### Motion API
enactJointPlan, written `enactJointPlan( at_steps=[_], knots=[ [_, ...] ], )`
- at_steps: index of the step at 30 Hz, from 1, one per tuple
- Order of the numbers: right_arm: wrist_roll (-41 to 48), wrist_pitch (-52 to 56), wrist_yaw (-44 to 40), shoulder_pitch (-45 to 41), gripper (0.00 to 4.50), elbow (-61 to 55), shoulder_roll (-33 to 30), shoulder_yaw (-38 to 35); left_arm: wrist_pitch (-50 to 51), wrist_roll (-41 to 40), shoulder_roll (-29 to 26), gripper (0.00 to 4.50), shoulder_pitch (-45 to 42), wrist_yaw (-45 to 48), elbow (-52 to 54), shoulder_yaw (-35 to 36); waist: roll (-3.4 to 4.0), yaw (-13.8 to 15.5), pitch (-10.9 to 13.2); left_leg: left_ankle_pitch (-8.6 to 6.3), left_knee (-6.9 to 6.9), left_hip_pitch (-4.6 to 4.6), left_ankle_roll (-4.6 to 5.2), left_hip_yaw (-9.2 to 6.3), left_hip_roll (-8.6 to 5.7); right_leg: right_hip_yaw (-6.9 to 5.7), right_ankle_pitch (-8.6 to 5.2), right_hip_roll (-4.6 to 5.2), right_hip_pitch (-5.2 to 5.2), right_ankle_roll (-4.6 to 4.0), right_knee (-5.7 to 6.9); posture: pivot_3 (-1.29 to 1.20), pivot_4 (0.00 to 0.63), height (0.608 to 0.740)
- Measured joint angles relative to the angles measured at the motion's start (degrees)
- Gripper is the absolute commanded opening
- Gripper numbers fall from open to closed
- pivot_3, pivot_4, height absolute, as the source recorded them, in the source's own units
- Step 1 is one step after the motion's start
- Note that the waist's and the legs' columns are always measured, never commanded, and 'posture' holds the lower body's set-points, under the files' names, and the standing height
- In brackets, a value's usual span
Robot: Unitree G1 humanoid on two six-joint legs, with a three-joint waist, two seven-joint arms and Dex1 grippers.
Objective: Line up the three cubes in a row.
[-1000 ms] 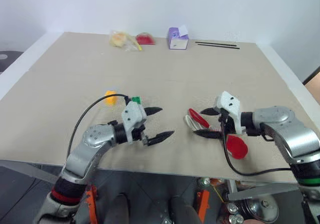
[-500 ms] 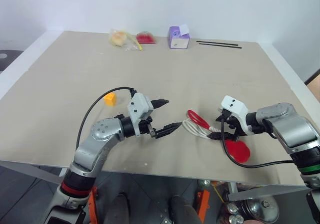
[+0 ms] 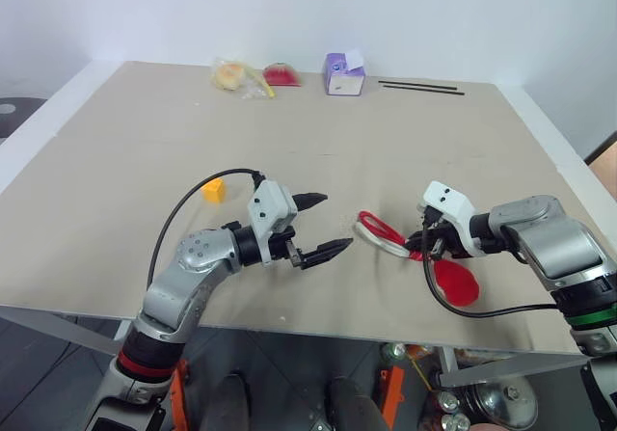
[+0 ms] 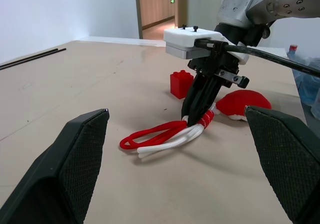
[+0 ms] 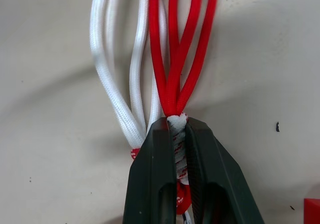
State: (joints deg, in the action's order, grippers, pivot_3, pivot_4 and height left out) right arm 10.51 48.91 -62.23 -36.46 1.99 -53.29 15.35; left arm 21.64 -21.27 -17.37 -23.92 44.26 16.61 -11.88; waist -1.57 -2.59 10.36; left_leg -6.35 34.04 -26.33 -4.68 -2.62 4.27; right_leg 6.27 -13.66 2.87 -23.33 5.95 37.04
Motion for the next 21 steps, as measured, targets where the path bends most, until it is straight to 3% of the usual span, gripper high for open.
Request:
enactJointPlan(
  at_steps=[5, 12, 21],
  knots=[
    [4.27, 0.73, 4.23, -1.22, 0.03, 0.89, 6.67, -7.64, -0.46, 0.40, 0.03, 4.50, -1.57, -0.07, -1.48, 0.33, 0.04, -0.18, 0.03, 0.01, -0.08, 0.00, 0.02, -0.01, 0.00, 0.00, 0.06, -0.03, -0.07, 0.07, 0.02, 0.00, 0.150, 0.740],
    [6.63, -3.70, 22.16, -11.73, 0.03, 7.47, 15.73, -24.07, -1.17, 0.57, 0.32, 4.50, -3.53, 0.00, -3.82, 0.90, 0.07, 0.14, 0.04, 0.05, -0.07, -0.07, 0.06, -0.03, -0.03, 0.01, 0.08, -0.01, -0.02, 0.13, 0.00, 0.00, 0.150, 0.740],
    [-4.19, -19.16, 48.24, -18.50, 0.03, 33.82, 12.37, -29.53, -3.04, 1.12, 1.16, 4.50, -5.43, 0.01, -6.52, 0.82, 0.11, -0.02, 0.05, 0.06, -0.37, -0.09, 0.07, -0.03, -0.07, 0.04, 0.01, 0.00, -0.13, 0.06, -0.01, 0.00, 0.150, 0.740]
  ],
)
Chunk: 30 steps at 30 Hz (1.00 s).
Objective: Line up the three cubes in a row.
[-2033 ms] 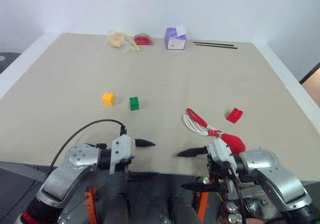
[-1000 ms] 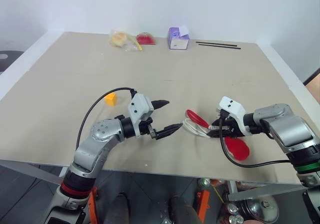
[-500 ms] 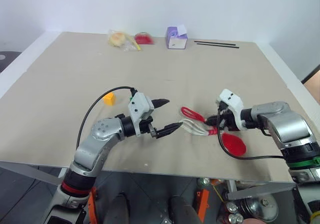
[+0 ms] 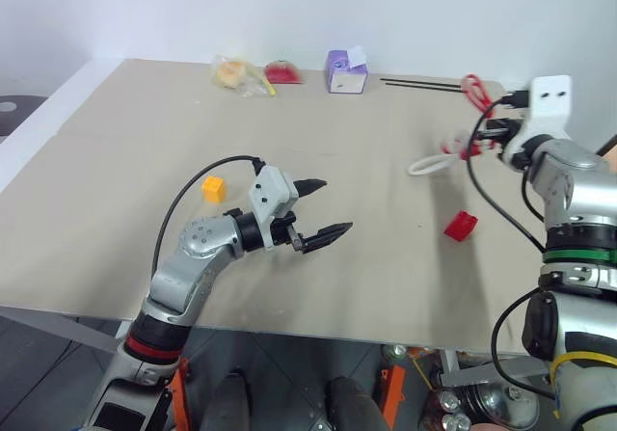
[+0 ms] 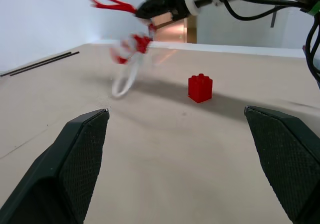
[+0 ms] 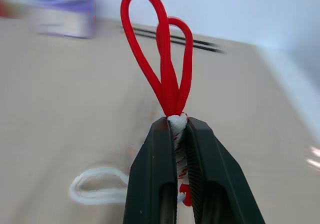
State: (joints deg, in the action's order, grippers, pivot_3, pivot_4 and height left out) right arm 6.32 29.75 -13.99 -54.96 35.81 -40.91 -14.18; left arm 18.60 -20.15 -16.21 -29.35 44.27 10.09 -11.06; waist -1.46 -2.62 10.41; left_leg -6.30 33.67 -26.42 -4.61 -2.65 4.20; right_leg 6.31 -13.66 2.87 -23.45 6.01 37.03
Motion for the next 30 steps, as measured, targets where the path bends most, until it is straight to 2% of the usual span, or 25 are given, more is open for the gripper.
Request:
enactJointPlan(
  at_steps=[8, 9, 16, 18, 20, 25, 26, 30],
  knots=[
    [-4.57, -4.41, 9.35, -1.27, 0.03, 9.17, -2.23, 0.25, -0.84, 0.00, 0.90, 4.50, -0.52, -0.02, -0.68, 0.07, 0.05, -0.21, -0.02, -0.01, -0.16, 0.05, 0.01, 0.00, -0.02, 0.04, -0.05, -0.01, 0.00, -0.09, 0.00, 0.00, 0.150, 0.740],
    [-4.89, -4.42, 10.31, -1.26, 0.89, 10.59, -2.23, 0.28, -0.84, 0.00, 0.94, 4.50, -0.52, 0.01, -0.68, 0.04, 0.06, -0.20, -0.01, -0.01, -0.15, 0.05, 0.01, 0.00, -0.03, 0.04, -0.05, 0.00, 0.01, -0.09, 0.00, 0.00, 0.150, 0.740],
    [-4.38, -5.76, 12.89, -1.26, 3.19, 12.50, -2.57, -1.46, -0.83, -0.01, 1.05, 4.50, -0.51, 0.01, -0.67, 0.02, 0.09, -0.18, -0.01, 0.01, -0.13, 0.06, 0.03, 0.00, -0.05, 0.06, -0.05, 0.01, 0.02, -0.05, 0.00, 0.00, 0.150, 0.740],
    [-3.36, -5.67, 13.44, -1.03, 3.97, 10.80, -2.16, -2.64, -0.82, -0.02, 0.97, 4.50, -0.49, 0.03, -0.67, 0.02, 0.12, -0.22, -0.01, 0.01, -0.13, 0.06, 0.03, 0.00, -0.05, 0.07, -0.05, 0.01, 0.01, -0.04, 0.00, 0.00, 0.150, 0.740],
    [-2.62, -5.18, 15.10, 0.83, 4.47, 5.09, -0.29, -4.29, -0.82, -0.03, 0.98, 4.50, -0.44, 0.06, -0.65, 0.01, 0.14, -0.23, -0.03, 0.01, -0.14, 0.09, 0.03, -0.03, -0.05, 0.07, -0.05, -0.01, 0.03, -0.03, 0.02, 0.00, 0.150, 0.740],
    [0.21, 1.75, 22.12, 8.91, 4.47, -14.01, 9.33, -8.30, -0.77, -0.06, 0.86, 4.50, 0.01, 0.06, -0.52, -0.11, 0.18, -0.13, -0.05, 0.03, -0.13, 0.08, 0.06, -0.11, -0.05, 0.06, -0.03, -0.03, 0.05, -0.02, 0.07, 0.00, 0.150, 0.740],
    [0.90, 5.33, 24.46, 11.33, 4.47, -19.57, 12.38, -9.45, -0.78, -0.08, 0.75, 4.50, 0.36, 0.06, -0.42, -0.09, 0.19, -0.06, -0.06, 0.03, -0.13, 0.07, 0.06, -0.11, -0.06, 0.06, -0.03, -0.03, 0.07, -0.02, 0.07, 0.00, 0.150, 0.740],
    [2.04, 15.23, 28.22, 15.12, 4.47, -31.83, 18.17, -10.72, -0.75, -0.09, 0.56, 4.50, 1.35, 0.06, -0.28, -0.11, 0.22, -0.04, -0.07, 0.03, -0.12, 0.05, 0.06, -0.13, -0.08, 0.06, -0.04, -0.02, 0.04, -0.04, 0.07, 0.00, 0.150, 0.740]
  ],
)
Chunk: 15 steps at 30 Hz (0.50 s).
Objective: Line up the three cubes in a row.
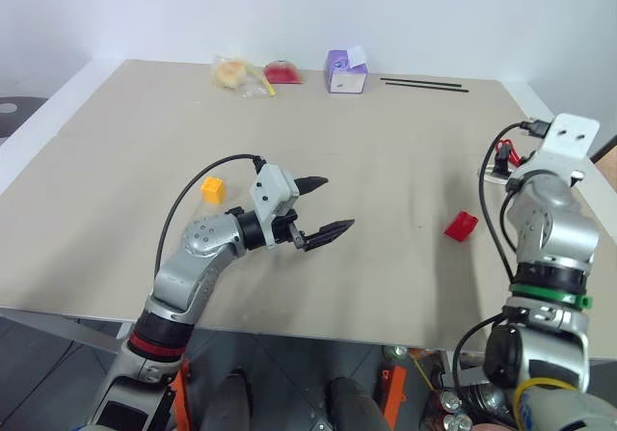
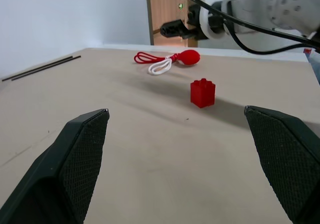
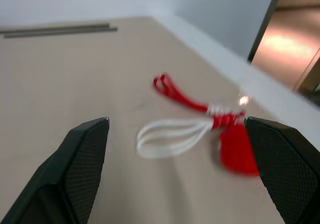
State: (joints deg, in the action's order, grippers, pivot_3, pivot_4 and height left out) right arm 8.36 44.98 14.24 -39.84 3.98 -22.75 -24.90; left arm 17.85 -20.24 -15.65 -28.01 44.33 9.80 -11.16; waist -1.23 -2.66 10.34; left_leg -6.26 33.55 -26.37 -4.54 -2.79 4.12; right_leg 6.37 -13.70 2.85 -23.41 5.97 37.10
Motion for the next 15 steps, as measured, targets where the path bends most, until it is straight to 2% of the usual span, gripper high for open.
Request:
enactJointPlan(
  at_steps=[3, 8, 15],
  knots=[
    [0.95, 11.11, 2.66, 1.10, 4.47, -10.03, 5.11, -0.35, 0.00, -0.22, -0.48, 4.50, 0.36, 1.21, 0.33, -0.12, 0.03, -0.02, -0.02, 0.03, 0.00, 0.01, 0.04, -0.02, 0.00, 0.00, 0.00, -0.01, -0.02, 0.00, 0.02, 0.00, 0.150, 0.740],
    [1.55, 22.40, 3.89, 1.95, 4.47, -18.83, 10.73, -0.77, 0.01, -1.10, -0.94, 4.50, 0.67, 2.47, 1.02, -0.11, 0.04, -0.05, -0.02, 0.09, 0.00, 0.02, 0.15, -0.03, 0.00, -0.01, 0.01, -0.01, -0.01, 0.00, 0.01, 0.00, 0.150, 0.740],
    [0.50, 29.94, 4.55, 3.39, 4.47, -22.98, 14.40, -1.32, 0.16, -1.35, -0.98, 4.50, 0.77, 2.36, 1.77, -0.08, 0.05, -0.04, -0.02, 0.13, 0.00, 0.01, 0.21, -0.02, 0.00, -0.01, 0.03, 0.00, 0.00, -0.03, 0.01, 0.00, 0.150, 0.740]
  ],
)
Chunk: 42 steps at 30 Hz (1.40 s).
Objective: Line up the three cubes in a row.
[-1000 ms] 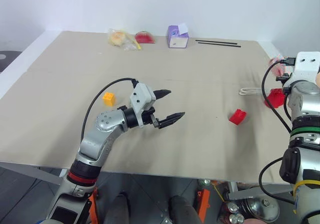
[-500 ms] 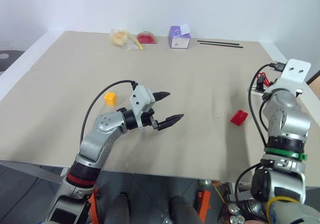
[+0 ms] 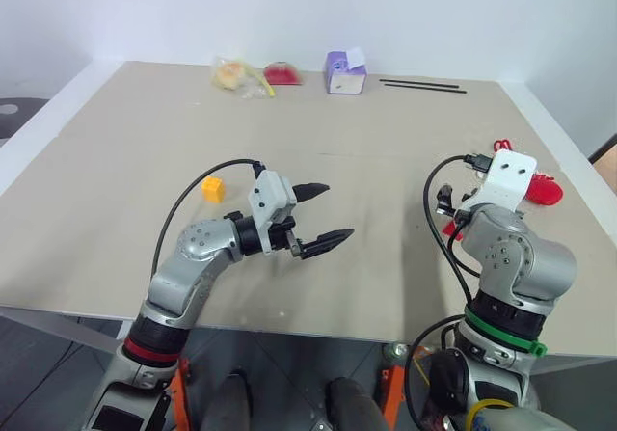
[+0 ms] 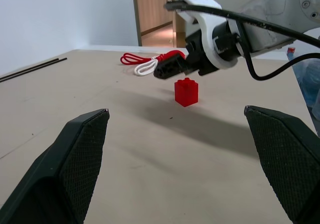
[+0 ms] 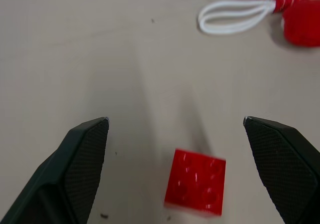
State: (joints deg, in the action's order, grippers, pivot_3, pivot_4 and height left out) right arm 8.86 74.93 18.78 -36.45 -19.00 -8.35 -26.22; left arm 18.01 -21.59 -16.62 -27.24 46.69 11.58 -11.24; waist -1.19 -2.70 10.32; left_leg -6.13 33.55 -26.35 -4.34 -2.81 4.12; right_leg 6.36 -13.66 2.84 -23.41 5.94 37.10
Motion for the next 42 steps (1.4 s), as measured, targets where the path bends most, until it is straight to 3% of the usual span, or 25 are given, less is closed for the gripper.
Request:
enactJointPlan(
  at_steps=[5, 7, 15, 21, 23, 25, 33, 36, 42],
  knots=[
    [-1.21, 0.16, -0.05, 1.96, 4.47, 0.29, 1.57, -0.91, 0.45, -0.14, 0.05, 4.50, 0.74, -0.09, 0.70, -0.04, 0.01, -0.02, 0.00, 0.00, -0.03, -0.01, 0.00, 0.00, 0.00, -0.01, -0.02, 0.00, -0.02, 0.03, 0.00, 0.00, 0.150, 0.740],
    [-1.50, 0.07, -0.04, 1.97, 4.07, 0.61, 2.14, -1.45, 0.68, -0.15, 0.08, 4.50, 0.74, -0.12, 0.70, -0.04, 0.01, -0.04, 0.00, 0.00, -0.03, -0.01, 0.00, 0.00, 0.00, -0.01, -0.02, 0.00, -0.02, 0.02, 0.00, 0.00, 0.150, 0.740],
    [-2.43, -1.36, -0.05, 1.97, 1.33, 1.22, 4.42, -2.47, 1.07, -0.35, 0.07, 4.50, 0.74, -0.16, 0.88, -0.02, 0.01, -0.06, 0.00, 0.00, -0.02, -0.01, 0.00, -0.01, 0.00, -0.01, -0.01, 0.00, -0.03, 0.01, 0.00, 0.00, 0.150, 0.740],
    [-2.33, -1.58, -1.71, 1.86, 1.23, 1.24, 3.57, -2.62, 1.10, -0.37, 0.06, 4.50, 0.74, -0.19, 0.95, -0.02, 0.01, -0.06, 0.00, 0.00, -0.03, -0.01, 0.00, 0.00, 0.00, -0.02, -0.02, 0.01, -0.05, 0.01, -0.01, 0.00, 0.150, 0.740],
    [-1.53, -1.69, -5.64, 1.56, 1.23, 1.64, -0.36, -0.05, 1.09, -0.37, -0.11, 4.50, 0.74, -0.12, 0.95, 0.00, 0.05, -0.09, 0.02, 0.00, -0.03, -0.03, 0.00, 0.02, 0.00, -0.01, -0.01, 0.02, -0.06, 0.01, -0.02, 0.00, 0.150, 0.740],
    [0.91, -1.69, -12.08, 0.37, 1.23, 2.43, -5.75, 4.17, 1.09, -0.39, -0.76, 4.50, 0.74, 0.11, 0.95, 0.12, 0.07, -0.12, 0.04, 0.00, -0.03, -0.02, 0.00, 0.04, 0.00, 0.00, -0.01, 0.03, -0.07, 0.00, -0.03, 0.00, 0.150, 0.740],
    [14.54, -17.01, -59.23, 1.86, 1.23, 4.72, -32.33, 25.72, 1.13, -2.94, -8.41, 4.50, 2.06, 7.85, 1.27, 0.84, 0.06, -0.07, 0.09, -0.08, -0.16, -0.07, -0.08, 0.03, 0.00, -0.01, -0.28, 0.03, -0.09, 0.02, -0.08, 0.00, 0.150, 0.740],
    [14.88, -27.27, -74.17, 1.50, 1.23, 8.59, -38.07, 29.85, 1.11, -4.13, -10.62, 4.50, 2.18, 10.35, 1.31, 2.27, 0.00, -0.03, 0.12, -0.14, -0.13, -0.07, -0.17, 0.05, 0.00, -0.01, -0.32, 0.04, -0.07, 0.06, -0.12, 0.00, 0.150, 0.740],
    [11.14, -41.74, -92.72, -3.19, 1.23, 19.91, -42.41, 37.78, 1.36, -8.03, -12.29, 4.50, 2.62, 12.98, 1.81, 4.83, -0.03, -0.12, 0.15, -0.15, -0.11, -0.05, -0.19, 0.07, 0.00, -0.01, -0.29, 0.04, -0.13, 0.01, -0.11, 0.00, 0.150, 0.740]
  ],
)
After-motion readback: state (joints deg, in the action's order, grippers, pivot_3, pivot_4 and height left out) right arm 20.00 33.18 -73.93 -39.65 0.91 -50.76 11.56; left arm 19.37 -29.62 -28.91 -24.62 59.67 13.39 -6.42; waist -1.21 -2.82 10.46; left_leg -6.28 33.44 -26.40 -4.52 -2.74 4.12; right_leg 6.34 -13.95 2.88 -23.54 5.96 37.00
